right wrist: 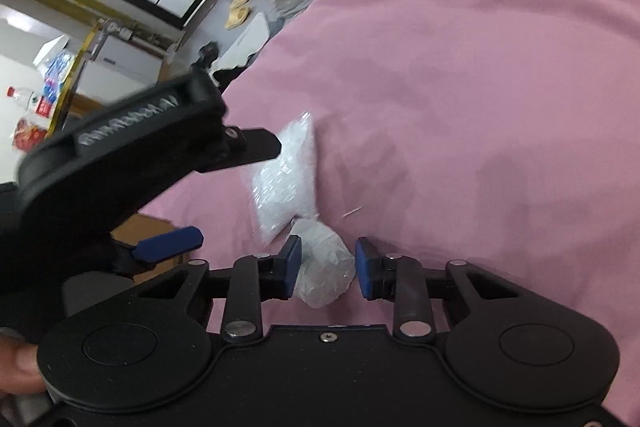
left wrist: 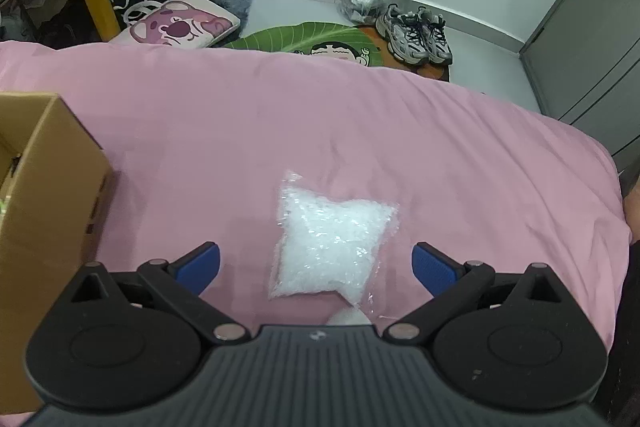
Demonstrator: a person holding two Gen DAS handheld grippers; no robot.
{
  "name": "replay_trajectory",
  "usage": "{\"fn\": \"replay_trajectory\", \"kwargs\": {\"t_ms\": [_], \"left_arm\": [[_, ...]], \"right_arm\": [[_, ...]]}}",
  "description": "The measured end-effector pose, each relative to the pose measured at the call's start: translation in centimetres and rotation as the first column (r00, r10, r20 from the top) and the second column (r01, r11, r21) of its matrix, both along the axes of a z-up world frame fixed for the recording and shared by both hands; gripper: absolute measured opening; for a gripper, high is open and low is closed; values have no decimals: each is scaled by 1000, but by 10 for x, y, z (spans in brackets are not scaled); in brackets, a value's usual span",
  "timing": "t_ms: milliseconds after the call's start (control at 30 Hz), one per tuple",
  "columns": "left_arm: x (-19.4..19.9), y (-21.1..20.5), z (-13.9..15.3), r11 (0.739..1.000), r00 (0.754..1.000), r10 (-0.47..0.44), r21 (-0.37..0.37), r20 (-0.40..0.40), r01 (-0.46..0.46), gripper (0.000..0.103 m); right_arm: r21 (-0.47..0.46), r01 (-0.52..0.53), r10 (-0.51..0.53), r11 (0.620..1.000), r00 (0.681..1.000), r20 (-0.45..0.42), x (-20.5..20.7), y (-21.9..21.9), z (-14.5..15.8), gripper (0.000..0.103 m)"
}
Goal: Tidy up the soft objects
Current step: 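Grasp the small stuffing bag with the right gripper while the left grasps the large bag, then carry both stuffing bags over the box with both grippers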
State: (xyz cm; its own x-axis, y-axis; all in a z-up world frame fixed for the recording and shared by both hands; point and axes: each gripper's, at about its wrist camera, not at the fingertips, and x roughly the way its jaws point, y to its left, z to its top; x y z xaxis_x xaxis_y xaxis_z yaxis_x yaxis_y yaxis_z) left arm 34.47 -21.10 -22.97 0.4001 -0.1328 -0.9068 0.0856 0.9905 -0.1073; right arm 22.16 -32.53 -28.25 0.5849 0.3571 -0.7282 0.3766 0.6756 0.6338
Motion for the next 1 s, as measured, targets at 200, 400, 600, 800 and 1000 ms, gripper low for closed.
{"fn": "replay_trajectory", "kwargs": {"t_ms": [200, 400, 600, 800, 1000], "left_arm": [[2, -10, -19, 1000, 998, 0, 25, -56, 2, 102], [-3, -4, -23, 999, 997, 34, 17, -64, -33, 98], [-13, 11, -17, 995, 993, 82, -51, -79, -86, 39], [-26, 24, 6, 993, 995, 95, -72, -37, -97, 27], [-42, 38, 20, 988, 993, 114, -102, -25, -116, 23]], "right_arm": [[-23, 72, -72, 997, 997, -9, -12, -17, 5, 28], [-51, 93, -94, 994, 996, -9, -21, -20, 6, 28], [-40, 106, -106, 994, 994, 12, -20, -22, 12, 28], [-28, 96, -95, 995, 995, 40, -22, -21, 19, 28], [-45, 83, -80, 996, 995, 61, -23, -19, 28, 28]]}}
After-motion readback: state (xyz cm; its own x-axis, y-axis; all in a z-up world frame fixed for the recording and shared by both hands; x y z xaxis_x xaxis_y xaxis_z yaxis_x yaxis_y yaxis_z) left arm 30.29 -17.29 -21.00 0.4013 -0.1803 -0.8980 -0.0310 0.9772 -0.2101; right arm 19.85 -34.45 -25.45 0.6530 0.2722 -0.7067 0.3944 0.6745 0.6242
